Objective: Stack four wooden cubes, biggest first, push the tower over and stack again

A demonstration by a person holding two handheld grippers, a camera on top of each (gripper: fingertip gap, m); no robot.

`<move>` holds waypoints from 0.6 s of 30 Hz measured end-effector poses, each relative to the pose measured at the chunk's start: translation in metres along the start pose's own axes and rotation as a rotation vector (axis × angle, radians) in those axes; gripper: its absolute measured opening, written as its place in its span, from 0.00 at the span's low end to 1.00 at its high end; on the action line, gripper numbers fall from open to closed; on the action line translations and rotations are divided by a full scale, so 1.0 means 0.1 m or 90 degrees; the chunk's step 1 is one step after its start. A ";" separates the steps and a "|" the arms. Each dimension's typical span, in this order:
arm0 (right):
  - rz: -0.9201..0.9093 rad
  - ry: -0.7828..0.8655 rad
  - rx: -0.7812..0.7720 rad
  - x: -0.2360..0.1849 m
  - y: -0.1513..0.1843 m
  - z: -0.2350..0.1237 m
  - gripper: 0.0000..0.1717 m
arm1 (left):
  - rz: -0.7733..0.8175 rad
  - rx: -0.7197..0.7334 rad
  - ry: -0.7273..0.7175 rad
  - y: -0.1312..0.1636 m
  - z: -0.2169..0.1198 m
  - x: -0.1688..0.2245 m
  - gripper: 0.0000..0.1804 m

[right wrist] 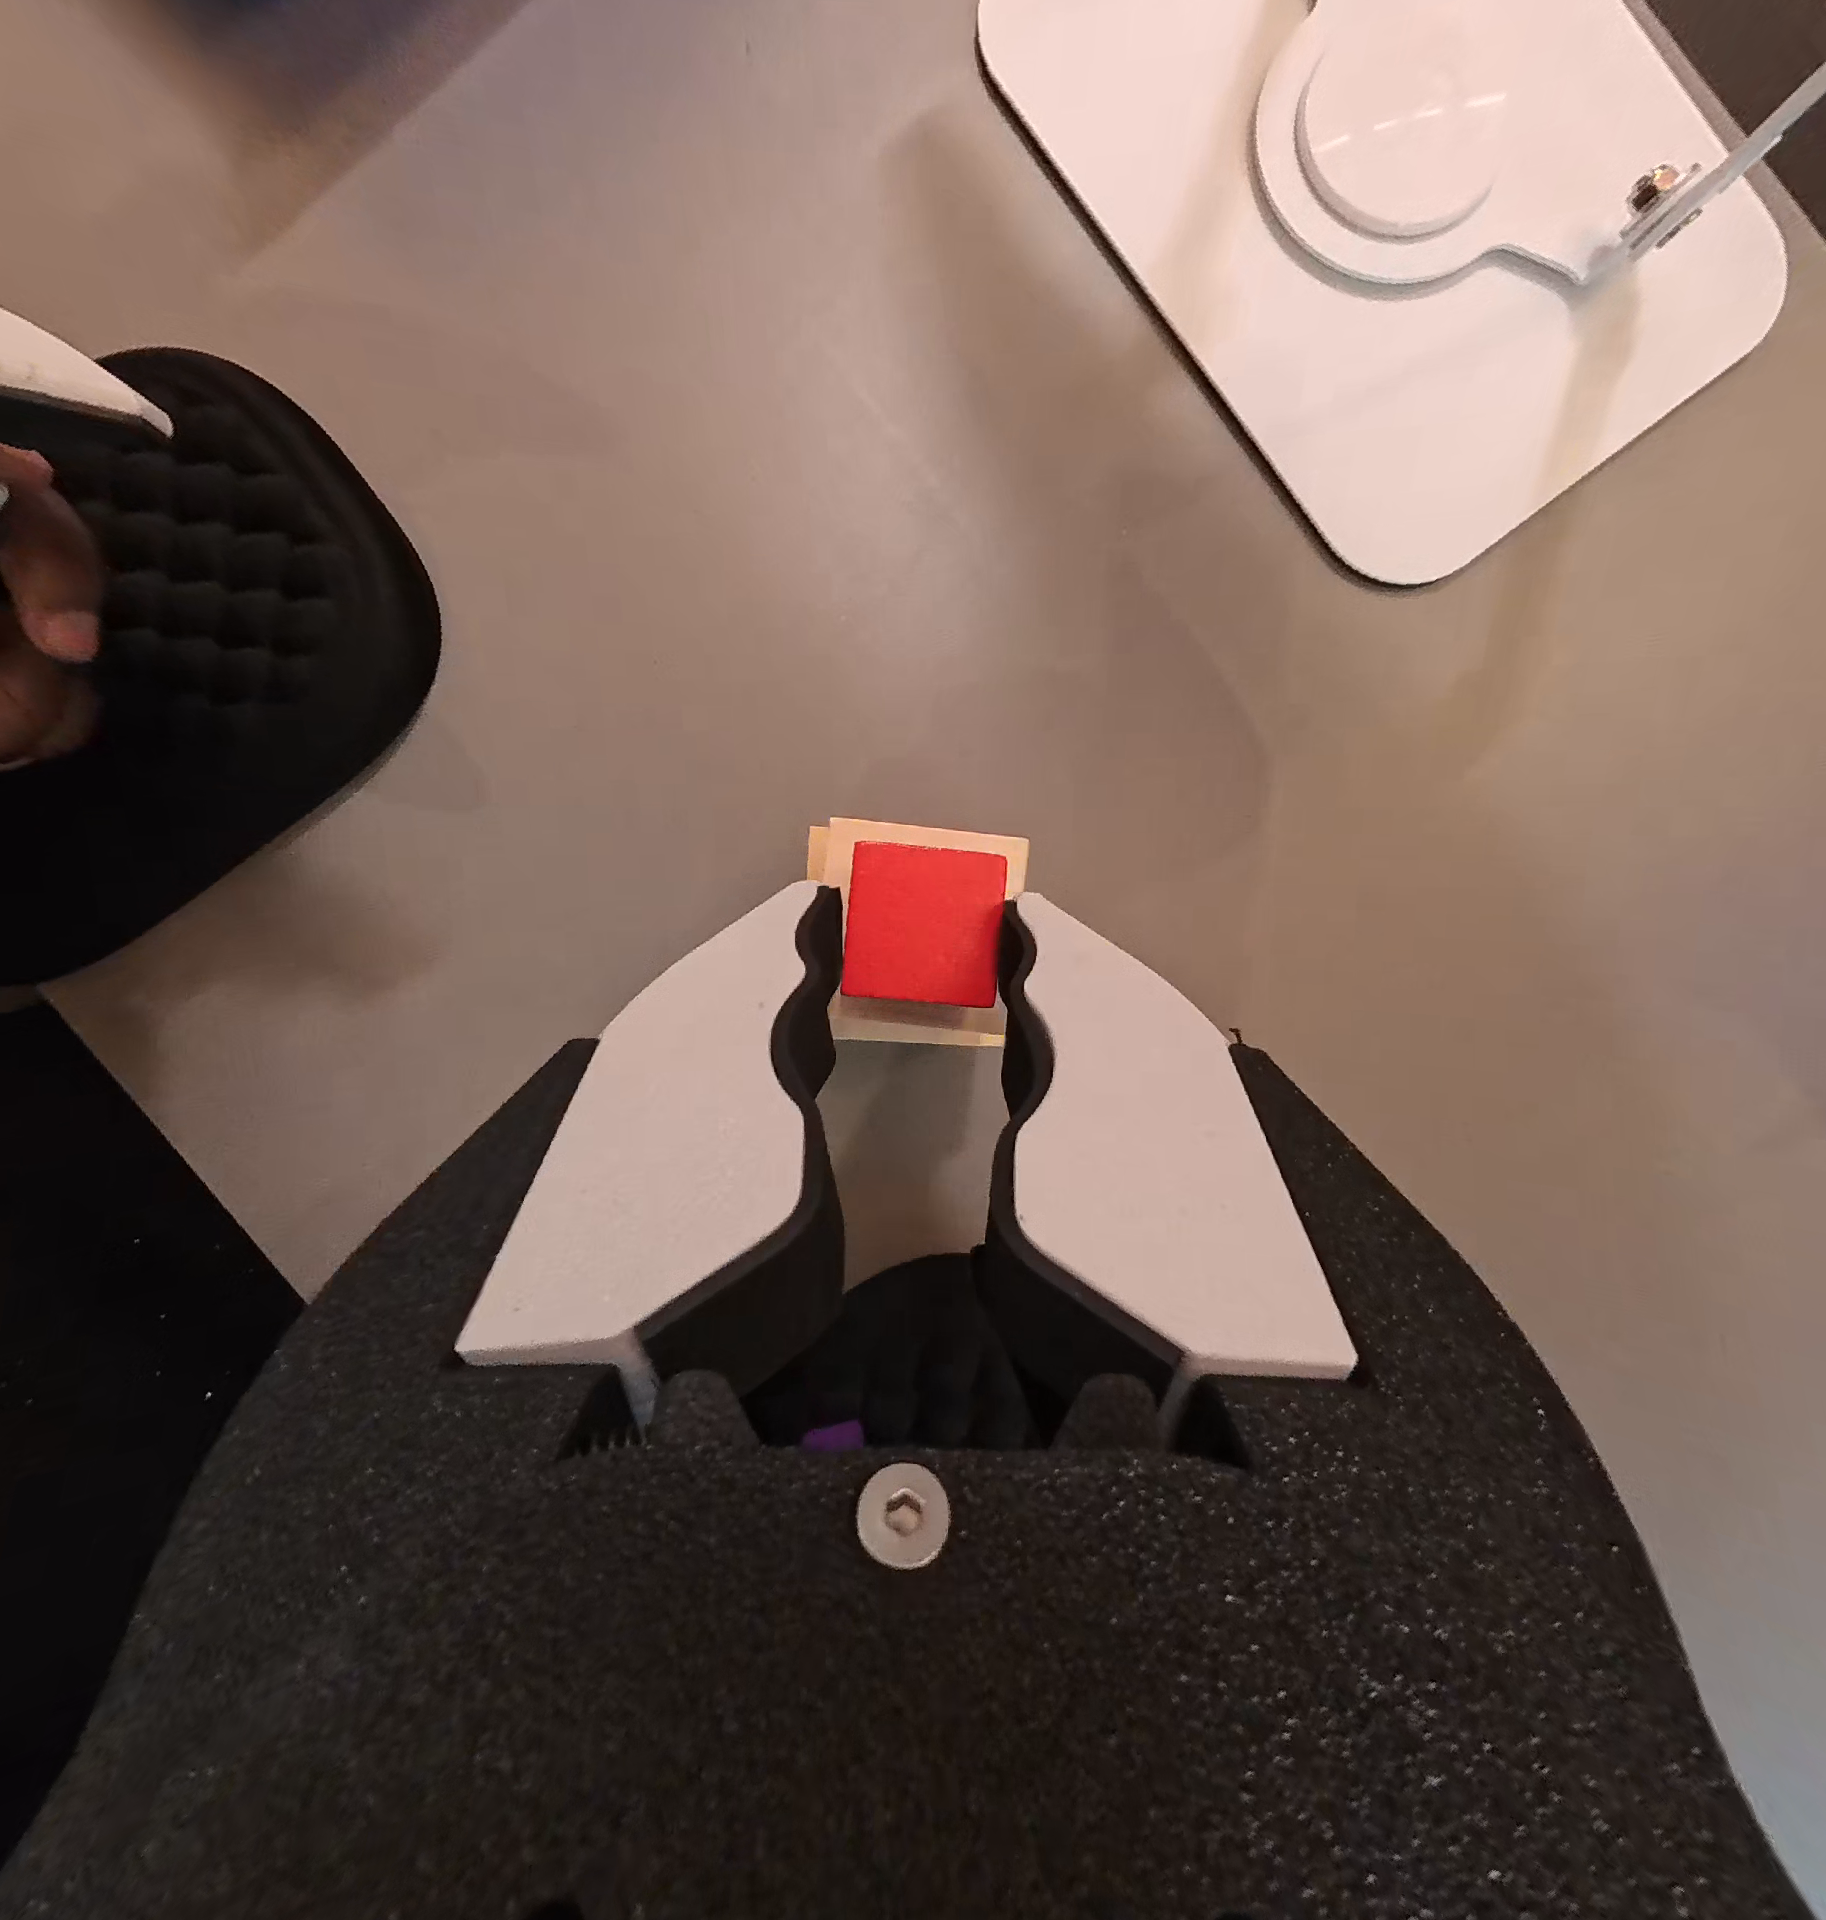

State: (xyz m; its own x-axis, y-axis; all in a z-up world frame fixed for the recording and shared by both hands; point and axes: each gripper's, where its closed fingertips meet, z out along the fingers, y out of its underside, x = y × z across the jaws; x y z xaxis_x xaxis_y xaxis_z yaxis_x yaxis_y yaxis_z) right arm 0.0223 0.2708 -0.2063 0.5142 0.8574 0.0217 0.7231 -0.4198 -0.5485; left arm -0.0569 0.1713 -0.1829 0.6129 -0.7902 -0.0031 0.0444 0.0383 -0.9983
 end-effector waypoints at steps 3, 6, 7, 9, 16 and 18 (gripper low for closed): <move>-0.001 -0.002 0.003 -0.01 0.00 0.01 0.17 | -0.003 0.002 0.000 0.00 0.00 0.00 0.59; -0.002 -0.002 0.006 0.00 0.00 0.01 0.17 | -0.005 0.002 0.001 0.00 0.00 -0.01 0.59; -0.004 -0.002 0.006 -0.01 0.00 0.01 0.17 | -0.005 0.002 0.001 0.00 0.00 -0.01 0.59; -0.007 0.000 0.007 -0.01 0.00 0.02 0.22 | -0.004 0.003 0.001 0.00 -0.01 0.00 0.59; -0.009 0.010 0.047 0.01 -0.02 -0.15 0.31 | -0.003 0.005 0.002 -0.01 -0.01 0.00 0.58; -0.040 -0.006 0.058 -0.03 0.07 -0.26 0.31 | -0.003 0.005 0.002 -0.01 -0.01 0.00 0.58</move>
State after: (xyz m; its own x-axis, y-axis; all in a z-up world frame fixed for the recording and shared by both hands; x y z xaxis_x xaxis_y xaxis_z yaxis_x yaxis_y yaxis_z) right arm 0.0374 0.2574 -0.1881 0.4647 0.8840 0.0508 0.7086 -0.3368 -0.6200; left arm -0.0574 0.1706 -0.1822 0.6099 -0.7925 0.0010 0.0528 0.0393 -0.9978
